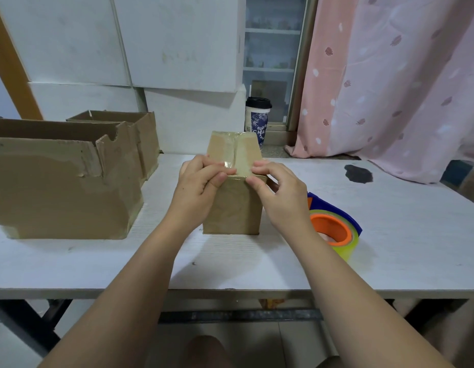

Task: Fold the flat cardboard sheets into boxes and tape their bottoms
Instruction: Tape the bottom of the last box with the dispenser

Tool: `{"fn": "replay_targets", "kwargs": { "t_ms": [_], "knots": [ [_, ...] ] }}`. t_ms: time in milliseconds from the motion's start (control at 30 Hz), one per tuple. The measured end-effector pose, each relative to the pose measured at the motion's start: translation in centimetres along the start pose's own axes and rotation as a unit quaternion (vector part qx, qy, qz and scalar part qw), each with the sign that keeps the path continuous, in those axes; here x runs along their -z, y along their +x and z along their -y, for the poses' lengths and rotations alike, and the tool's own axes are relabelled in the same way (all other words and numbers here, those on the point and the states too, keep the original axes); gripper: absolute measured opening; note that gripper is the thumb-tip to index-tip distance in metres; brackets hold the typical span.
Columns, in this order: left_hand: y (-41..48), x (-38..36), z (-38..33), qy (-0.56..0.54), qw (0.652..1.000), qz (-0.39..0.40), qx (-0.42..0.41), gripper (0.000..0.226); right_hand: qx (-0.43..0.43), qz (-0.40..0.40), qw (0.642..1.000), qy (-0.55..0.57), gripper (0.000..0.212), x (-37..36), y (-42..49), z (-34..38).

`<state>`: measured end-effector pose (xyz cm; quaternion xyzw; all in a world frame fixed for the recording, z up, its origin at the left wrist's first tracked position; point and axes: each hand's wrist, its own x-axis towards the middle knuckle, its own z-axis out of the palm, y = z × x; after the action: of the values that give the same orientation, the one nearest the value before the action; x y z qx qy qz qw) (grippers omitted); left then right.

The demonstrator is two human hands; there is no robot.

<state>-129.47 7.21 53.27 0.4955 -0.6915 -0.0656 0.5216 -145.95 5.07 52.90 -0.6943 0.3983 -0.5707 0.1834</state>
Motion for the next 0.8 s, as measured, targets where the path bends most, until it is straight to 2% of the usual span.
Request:
{"fn": "replay_targets", "kwargs": {
  "t_ms": [100,233,333,467,633,700,800],
  "knots": [
    [0.0,-0.3,-0.3,0.011,1.0,-0.008,0.003,0.024,-0.002,-0.006,1.0,0.006,0.014,-0.1,-0.1,0.0],
    [-0.5,0.7,0.8,-0.078,0.997,0.025,0.009,0.034,-0.025,0.019,0.999,0.039,0.015,0.3,0.0,-0.4],
    [-0.6,0.5,1.2,-0.102,0.995,-0.001,0.025,0.029,-0.068,0.041,0.992,0.094,0.01,0.5,0.3,-0.6],
    [-0.7,0.0,1.0,-0.167,0.985,-0.032,0.041,0.03,-0.078,0.065,0.979,0.178,0.024,0.9,0.3,-0.6],
    [-0.3,1.1,0.8,-0.24,0.966,0.022,0.087,0.03,-0.104,0.057,0.967,0.224,0.025,0.6,0.0,0.0],
    [-0.3,1.5,0.9,-0.238,0.966,0.045,0.088,0.031,-0.118,0.054,0.963,0.236,0.024,0.5,-0.2,0.2],
    [-0.3,1.2,0.9,-0.183,0.98,0.021,0.073,0.037,-0.142,0.054,0.959,0.24,0.022,0.6,-0.3,0.7]
  ]
}}
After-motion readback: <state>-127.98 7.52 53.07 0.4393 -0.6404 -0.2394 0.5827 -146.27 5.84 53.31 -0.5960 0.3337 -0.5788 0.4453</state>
